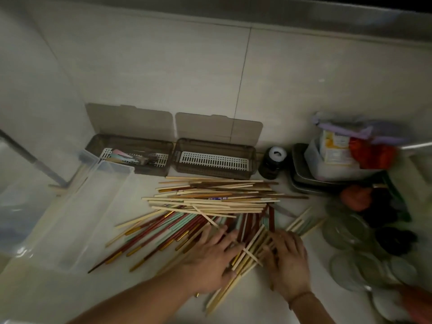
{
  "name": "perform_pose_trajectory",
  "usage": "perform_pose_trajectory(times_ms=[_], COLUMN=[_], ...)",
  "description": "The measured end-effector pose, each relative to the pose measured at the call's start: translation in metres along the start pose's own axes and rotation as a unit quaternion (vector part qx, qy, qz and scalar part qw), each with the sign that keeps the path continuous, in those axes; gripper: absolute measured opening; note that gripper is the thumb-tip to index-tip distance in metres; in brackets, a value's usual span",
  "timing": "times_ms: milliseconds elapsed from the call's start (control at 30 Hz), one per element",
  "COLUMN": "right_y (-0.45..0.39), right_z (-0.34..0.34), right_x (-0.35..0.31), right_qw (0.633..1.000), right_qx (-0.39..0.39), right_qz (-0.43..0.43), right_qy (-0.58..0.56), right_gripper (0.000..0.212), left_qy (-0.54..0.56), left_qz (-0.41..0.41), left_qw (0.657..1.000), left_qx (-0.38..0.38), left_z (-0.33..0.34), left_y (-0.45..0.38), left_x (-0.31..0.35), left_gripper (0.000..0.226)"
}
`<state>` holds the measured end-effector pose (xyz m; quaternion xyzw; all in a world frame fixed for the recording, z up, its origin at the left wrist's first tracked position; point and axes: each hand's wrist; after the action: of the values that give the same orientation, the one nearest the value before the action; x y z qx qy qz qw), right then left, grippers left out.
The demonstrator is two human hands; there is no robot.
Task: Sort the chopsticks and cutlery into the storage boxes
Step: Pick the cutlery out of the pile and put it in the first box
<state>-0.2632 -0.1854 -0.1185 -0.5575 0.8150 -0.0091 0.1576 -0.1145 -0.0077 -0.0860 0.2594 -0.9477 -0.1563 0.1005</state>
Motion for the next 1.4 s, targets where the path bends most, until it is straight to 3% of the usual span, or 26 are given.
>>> perform_pose_trajectory(times_ms=[67,267,633,800,1000,1100,1167,1267,1333,1400], right_y=[-0.023,-0.077,-0.076,-0.047,-0.015,-0.008,-0.006,0.002,0.011,0.020], right_z=[-0.011,-0.014,-0.020,-0.029,-0.043,-0.050,-0.053,-0.060,-0.065,-0.071], right_x=[0.004,0.010,0.019,0.026,0.035,0.036,0.036,0.034,0.031,0.028], right_qw=[0.999,0.988,0.986,0.983,0.990,0.987,0.958,0.855,0.780,0.742], right_qx=[0.011,-0.111,-0.144,-0.155,-0.129,-0.133,-0.124,-0.047,0.010,0.063], right_qz=[0.037,0.101,-0.014,-0.016,0.004,0.077,0.162,0.309,0.381,0.404], right_qy=[-0.006,-0.023,0.087,0.099,0.055,-0.037,-0.200,-0.415,-0.496,-0.531], right_gripper=[0.037,0.026,0.032,0.025,0.015,0.011,0.016,0.012,0.009,0.009], left_qy=[-0.001,0.005,-0.002,0.003,-0.001,0.003,0.009,0.013,0.016,0.014], left_qz=[-0.012,-0.035,-0.046,-0.058,-0.067,-0.065,-0.063,-0.065,-0.066,-0.063], left_qw=[1.000,0.999,0.999,0.998,0.998,0.998,0.998,0.998,0.998,0.998], left_qx=[0.003,-0.013,-0.025,-0.032,-0.022,-0.014,-0.011,-0.013,-0.016,-0.021], left_z=[0.001,-0.003,-0.003,-0.004,-0.005,-0.009,-0.012,-0.015,-0.015,-0.016], left_y=[0.003,0.010,0.008,0.004,0.001,0.000,-0.001,-0.005,-0.007,-0.007], left_x=[0.004,0.009,0.002,-0.002,-0.001,0.003,0.006,0.009,0.008,0.007], left_gripper=[0.067,0.066,0.071,0.070,0.070,0.068,0.068,0.069,0.069,0.069])
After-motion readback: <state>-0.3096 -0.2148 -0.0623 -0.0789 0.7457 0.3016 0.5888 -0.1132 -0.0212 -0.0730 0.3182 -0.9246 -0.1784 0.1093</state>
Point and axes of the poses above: each hand's wrist, its own y-axis away from the middle knuckle, its own z-axis out of the palm, x = y × z, and after that the axes turned 15 degrees about -z, right-handed
